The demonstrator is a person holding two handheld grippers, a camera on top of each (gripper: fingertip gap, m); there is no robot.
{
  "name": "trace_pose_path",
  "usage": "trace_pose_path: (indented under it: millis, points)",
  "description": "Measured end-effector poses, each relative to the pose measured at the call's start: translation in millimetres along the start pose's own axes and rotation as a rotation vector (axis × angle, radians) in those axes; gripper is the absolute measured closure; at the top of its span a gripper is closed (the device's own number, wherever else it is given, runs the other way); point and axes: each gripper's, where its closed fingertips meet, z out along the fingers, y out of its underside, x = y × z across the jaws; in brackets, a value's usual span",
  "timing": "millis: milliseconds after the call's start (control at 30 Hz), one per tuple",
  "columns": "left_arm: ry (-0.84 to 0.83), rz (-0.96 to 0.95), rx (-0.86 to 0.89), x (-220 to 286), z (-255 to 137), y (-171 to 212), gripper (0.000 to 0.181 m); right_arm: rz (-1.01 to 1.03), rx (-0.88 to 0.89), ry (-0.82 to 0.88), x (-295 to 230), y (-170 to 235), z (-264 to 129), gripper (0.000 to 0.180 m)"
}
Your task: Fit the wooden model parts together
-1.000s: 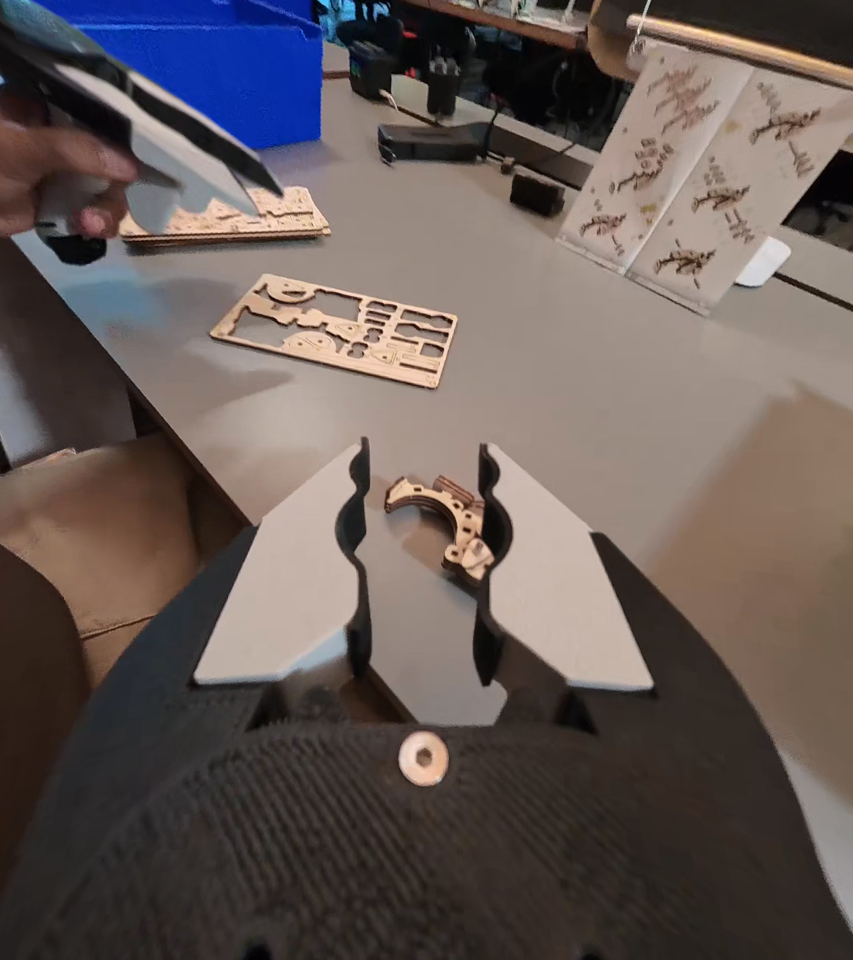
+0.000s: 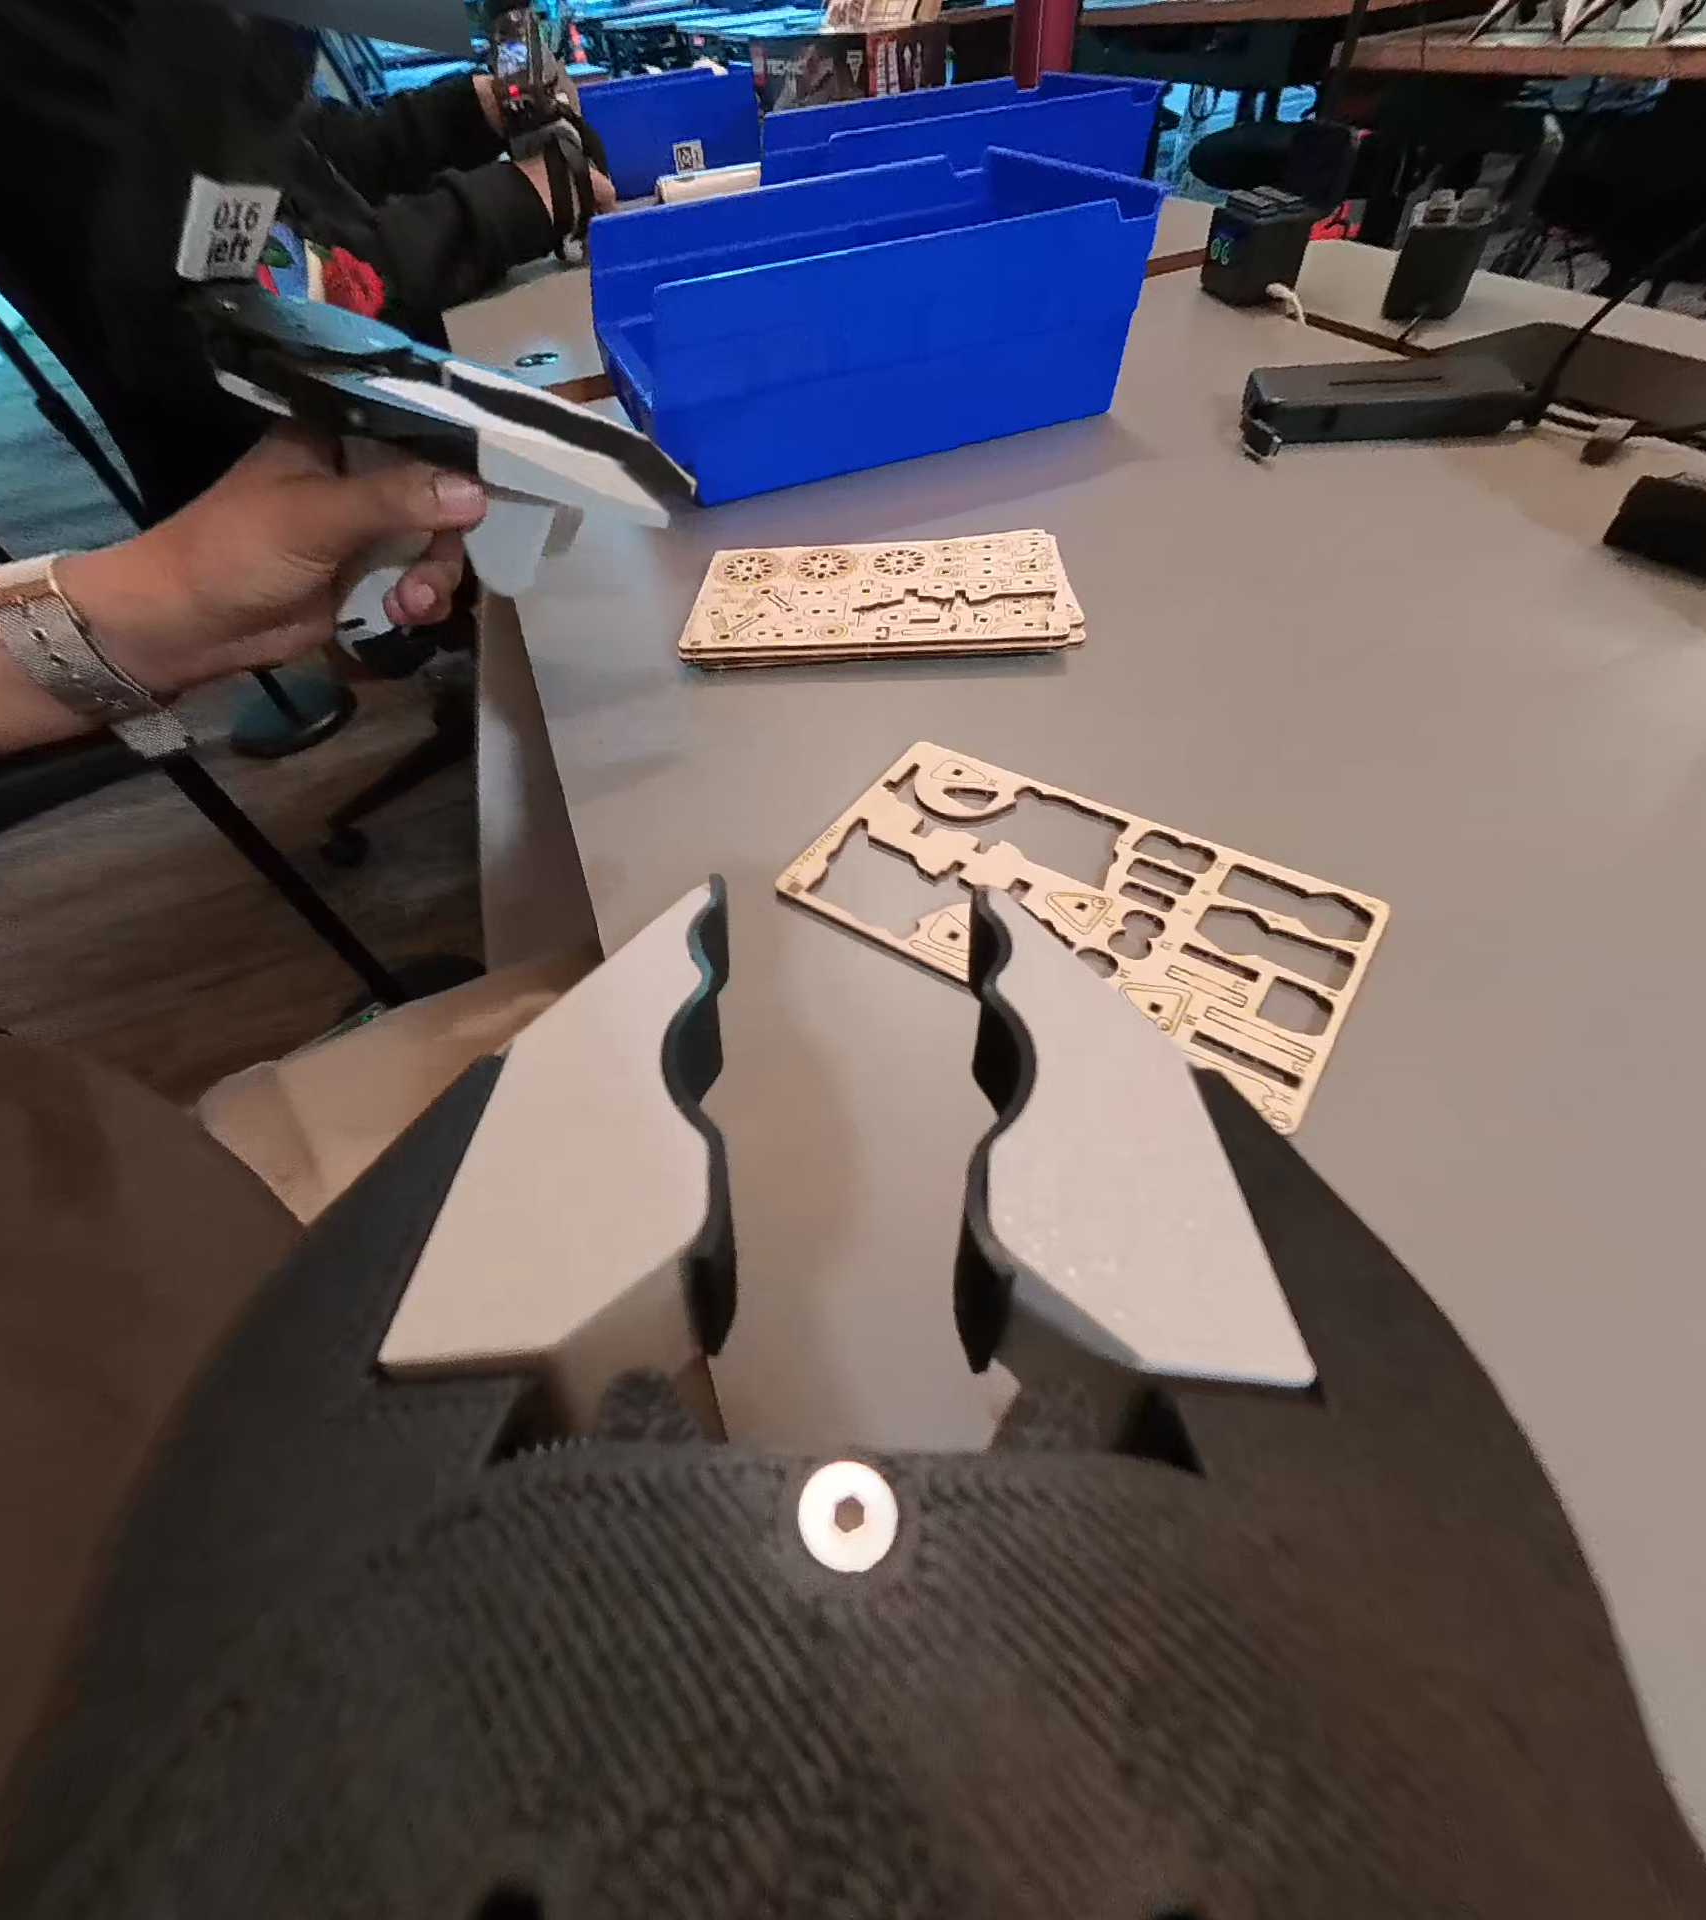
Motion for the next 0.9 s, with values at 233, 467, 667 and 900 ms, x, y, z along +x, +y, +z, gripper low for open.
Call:
trace_pose_path:
  millis: [233,467,667,900]
  points:
    - [-0.135,0.044,-0.125,-17,12,23,0.066,0.057,0.007,-0.059,-3,0,2,0.136]
    - [-0.117,0.056,-0.059,-13,19,4,0.072,0.055,-0.009,-0.038,-1,6,-5,0.136]
    - [-0.019,0.122,0.053,19,35,-25,0.087,0.093,0.008,0.020,10,11,-16,0.136]
    - [0.203,0.169,0.150,102,81,-67,0.099,0.015,0.074,0.221,55,-21,-10,0.141]
